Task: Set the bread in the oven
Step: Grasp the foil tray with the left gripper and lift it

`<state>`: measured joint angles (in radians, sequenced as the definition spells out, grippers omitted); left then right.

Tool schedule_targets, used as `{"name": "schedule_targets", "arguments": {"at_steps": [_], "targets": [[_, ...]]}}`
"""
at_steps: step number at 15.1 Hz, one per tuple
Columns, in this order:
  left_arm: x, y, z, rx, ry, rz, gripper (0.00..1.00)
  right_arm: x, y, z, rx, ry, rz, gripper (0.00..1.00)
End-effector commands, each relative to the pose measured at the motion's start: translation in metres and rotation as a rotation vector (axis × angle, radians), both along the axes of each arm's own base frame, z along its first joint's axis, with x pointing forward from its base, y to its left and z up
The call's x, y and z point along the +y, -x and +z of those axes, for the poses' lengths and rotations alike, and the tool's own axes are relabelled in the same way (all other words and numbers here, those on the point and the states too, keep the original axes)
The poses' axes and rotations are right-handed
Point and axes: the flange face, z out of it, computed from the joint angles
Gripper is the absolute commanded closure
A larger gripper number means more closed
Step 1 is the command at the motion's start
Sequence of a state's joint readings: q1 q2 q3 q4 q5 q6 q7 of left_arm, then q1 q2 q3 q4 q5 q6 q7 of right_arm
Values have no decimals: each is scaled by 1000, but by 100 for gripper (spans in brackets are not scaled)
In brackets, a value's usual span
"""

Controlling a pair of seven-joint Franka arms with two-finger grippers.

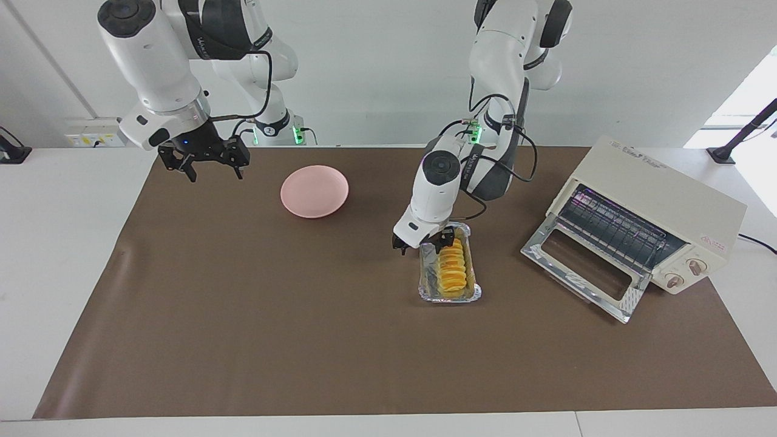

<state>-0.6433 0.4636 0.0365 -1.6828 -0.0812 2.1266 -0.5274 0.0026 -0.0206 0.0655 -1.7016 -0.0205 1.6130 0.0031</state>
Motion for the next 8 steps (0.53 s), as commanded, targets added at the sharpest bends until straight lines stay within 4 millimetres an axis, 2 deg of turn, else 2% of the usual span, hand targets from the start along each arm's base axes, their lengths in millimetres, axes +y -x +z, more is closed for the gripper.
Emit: {"name": "schedule_targets", "arguments": {"at_steps": [1, 4, 8], "targets": [[0, 1, 1, -1, -2, 41, 49, -9, 3, 0, 2, -1, 7, 0], [0, 2, 2, 3, -2, 42, 100, -11, -1, 10, 34, -3, 4, 0], [4, -2, 9, 30, -16, 63, 100, -15, -2, 15, 37, -5, -9, 0]]}}
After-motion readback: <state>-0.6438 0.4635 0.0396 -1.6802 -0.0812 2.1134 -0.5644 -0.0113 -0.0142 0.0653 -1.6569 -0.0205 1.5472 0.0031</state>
